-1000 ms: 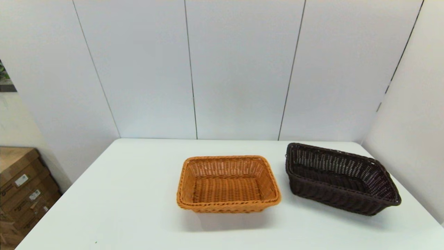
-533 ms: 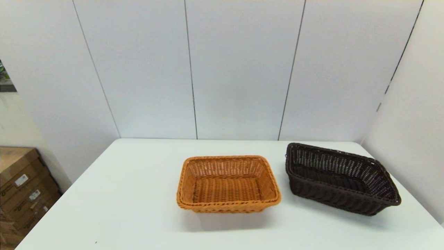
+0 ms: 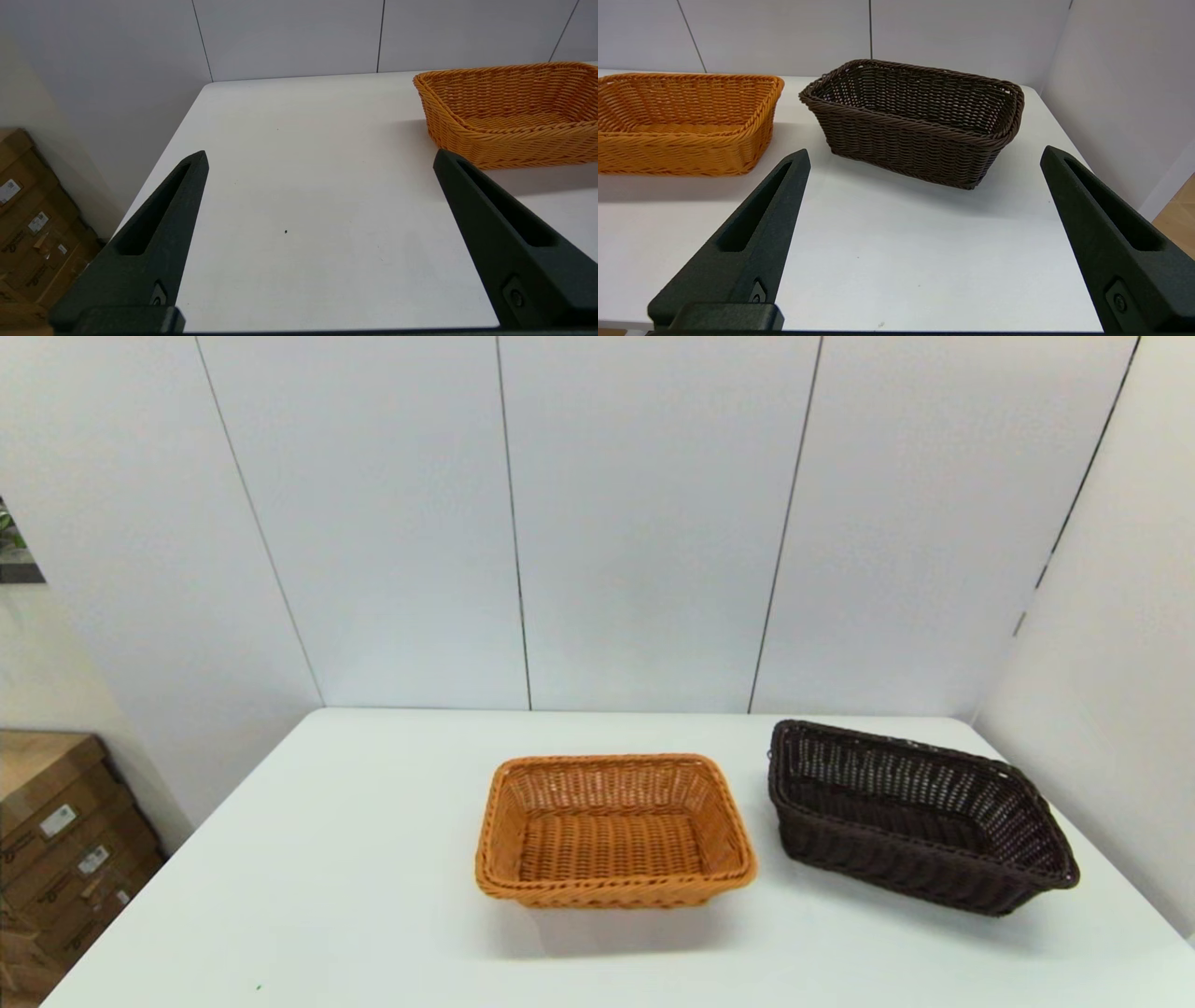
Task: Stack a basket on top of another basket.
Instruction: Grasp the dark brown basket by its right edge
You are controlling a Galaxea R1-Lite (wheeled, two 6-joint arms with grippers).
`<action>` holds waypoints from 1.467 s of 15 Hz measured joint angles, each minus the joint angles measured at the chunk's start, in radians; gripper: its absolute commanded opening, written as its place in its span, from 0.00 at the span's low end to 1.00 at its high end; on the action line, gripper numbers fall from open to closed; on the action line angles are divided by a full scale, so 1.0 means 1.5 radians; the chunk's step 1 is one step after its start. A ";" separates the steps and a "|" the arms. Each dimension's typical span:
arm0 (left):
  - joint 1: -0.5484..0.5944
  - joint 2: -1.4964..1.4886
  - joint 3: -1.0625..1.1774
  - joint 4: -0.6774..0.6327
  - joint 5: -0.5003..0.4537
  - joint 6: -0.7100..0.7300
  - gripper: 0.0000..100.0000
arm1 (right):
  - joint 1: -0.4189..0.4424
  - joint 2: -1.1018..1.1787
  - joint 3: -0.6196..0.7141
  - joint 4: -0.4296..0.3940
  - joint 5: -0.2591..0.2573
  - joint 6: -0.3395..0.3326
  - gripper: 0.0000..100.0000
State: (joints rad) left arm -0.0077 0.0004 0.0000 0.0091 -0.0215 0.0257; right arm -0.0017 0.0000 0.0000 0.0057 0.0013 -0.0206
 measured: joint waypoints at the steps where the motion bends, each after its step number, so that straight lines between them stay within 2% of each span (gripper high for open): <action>1: 0.000 0.000 0.000 0.000 0.000 0.000 1.00 | 0.000 0.000 0.000 0.000 0.000 0.000 1.00; 11: 0.000 0.000 0.000 0.000 0.000 0.000 1.00 | 0.000 0.000 0.000 0.001 0.003 -0.007 1.00; 15: 0.000 0.000 0.000 0.000 0.000 0.000 1.00 | 0.000 0.000 -0.004 -0.012 0.017 -0.030 1.00; 16: 0.000 0.000 0.000 0.000 0.000 0.000 1.00 | 0.000 0.000 -0.016 -0.013 0.030 -0.030 1.00; 19: 0.000 0.000 0.000 0.000 0.000 0.000 1.00 | 0.000 0.000 -0.067 0.006 0.115 -0.024 1.00; 22: 0.000 0.000 0.000 0.000 0.000 0.000 1.00 | 0.000 0.001 -0.116 0.067 0.153 -0.023 1.00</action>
State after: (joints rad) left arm -0.0077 0.0004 0.0000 0.0091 -0.0211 0.0257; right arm -0.0017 0.0009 -0.1745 0.1068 0.2309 -0.0557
